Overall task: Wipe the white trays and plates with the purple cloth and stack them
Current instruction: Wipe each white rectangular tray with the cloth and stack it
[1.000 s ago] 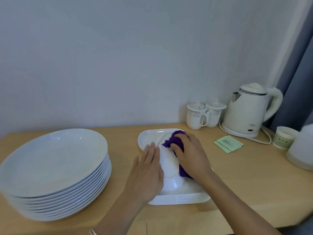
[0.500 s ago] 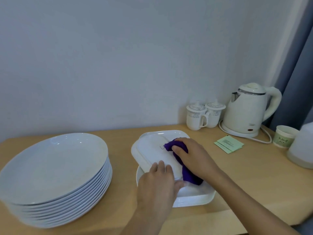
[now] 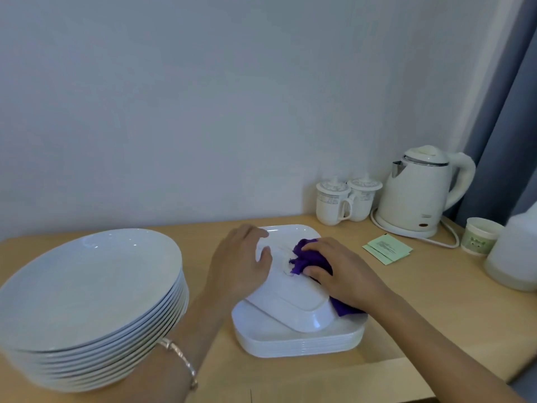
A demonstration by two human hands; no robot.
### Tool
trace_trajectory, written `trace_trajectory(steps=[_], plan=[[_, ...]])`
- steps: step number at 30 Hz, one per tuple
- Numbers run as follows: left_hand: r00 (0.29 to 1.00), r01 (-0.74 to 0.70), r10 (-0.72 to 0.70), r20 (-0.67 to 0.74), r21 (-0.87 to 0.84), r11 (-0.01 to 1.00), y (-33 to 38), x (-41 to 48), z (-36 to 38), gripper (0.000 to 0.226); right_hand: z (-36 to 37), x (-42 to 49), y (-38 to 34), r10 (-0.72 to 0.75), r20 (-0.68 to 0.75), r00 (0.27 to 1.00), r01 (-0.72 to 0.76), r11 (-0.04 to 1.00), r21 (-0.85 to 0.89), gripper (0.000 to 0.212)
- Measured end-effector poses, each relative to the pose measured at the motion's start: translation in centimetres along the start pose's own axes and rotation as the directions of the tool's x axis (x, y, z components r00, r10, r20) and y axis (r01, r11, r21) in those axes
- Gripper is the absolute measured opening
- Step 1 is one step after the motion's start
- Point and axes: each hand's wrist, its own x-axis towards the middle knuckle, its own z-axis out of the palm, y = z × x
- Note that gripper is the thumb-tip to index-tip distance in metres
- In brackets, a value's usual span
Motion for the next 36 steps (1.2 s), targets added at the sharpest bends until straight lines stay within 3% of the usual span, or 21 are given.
trace_trajectory(steps=[2,3,6,8,12,19,23,25,29,30,32,34,36], plan=[[0.955,-0.08,0.035,0.296,0.142,0.987,-0.5,0.5,0.4,0.084,-0.1,0.2,0.1,-0.024,0.022,0.999,0.024,1.0,0.0,0.039],[0.923,-0.102,0.013,0.385,0.212,0.972,-0.6,0.2,0.6,0.09,-0.1,0.3,0.1,-0.025,0.02,0.999,0.025,1.0,-0.01,0.039],[0.885,-0.092,-0.053,0.462,0.286,0.954,-0.4,-1.5,0.4,0.078,0.0,0.6,0.2,-0.002,-0.029,1.0,0.001,0.999,-0.042,0.037],[0.868,-0.088,-0.07,0.491,0.293,0.952,-0.2,-2.9,-0.7,0.095,0.1,0.9,0.3,0.015,-0.066,0.998,-0.019,0.998,-0.057,0.035],[0.916,-0.008,-0.09,0.391,0.243,0.97,-0.2,-3.7,-1.4,0.122,0.4,1.5,0.1,0.043,-0.147,0.988,-0.057,0.994,-0.095,0.032],[0.937,0.103,-0.178,0.299,0.249,0.963,1.9,-4.1,0.4,0.115,1.5,-1.2,-2.4,-0.068,-0.179,0.982,0.053,0.995,-0.086,0.03],[0.932,0.157,-0.223,0.286,0.237,0.959,1.9,-4.3,0.6,0.112,0.5,1.0,0.5,0.268,-0.226,0.937,-0.274,0.962,0.007,0.03],[0.928,0.166,-0.234,0.289,0.241,0.956,1.9,-4.2,0.6,0.113,0.8,0.8,0.6,0.332,-0.215,0.918,-0.334,0.942,0.029,0.029],[0.932,0.184,-0.246,0.265,0.238,0.954,1.6,-3.8,0.8,0.127,2.9,-2.1,-1.9,-0.043,-0.302,0.952,0.002,0.991,-0.135,0.033],[0.93,0.19,-0.252,0.269,0.237,0.953,1.7,-3.8,0.9,0.128,2.9,-2.0,-1.8,-0.061,-0.287,0.956,0.024,0.991,-0.13,0.033],[0.915,0.224,-0.285,0.286,0.228,0.947,1.8,-3.7,0.9,0.122,2.1,-0.7,-0.8,0.083,-0.254,0.964,-0.097,0.994,-0.045,0.033],[0.908,0.238,-0.3,0.293,0.23,0.944,1.9,-3.6,0.8,0.115,1.4,0.3,0.1,0.266,-0.262,0.928,-0.251,0.964,0.09,0.033],[0.904,0.238,-0.3,0.305,0.223,0.945,1.7,-3.4,0.7,0.116,1.9,-0.1,-0.5,0.277,-0.286,0.917,-0.269,0.961,0.068,0.032]])
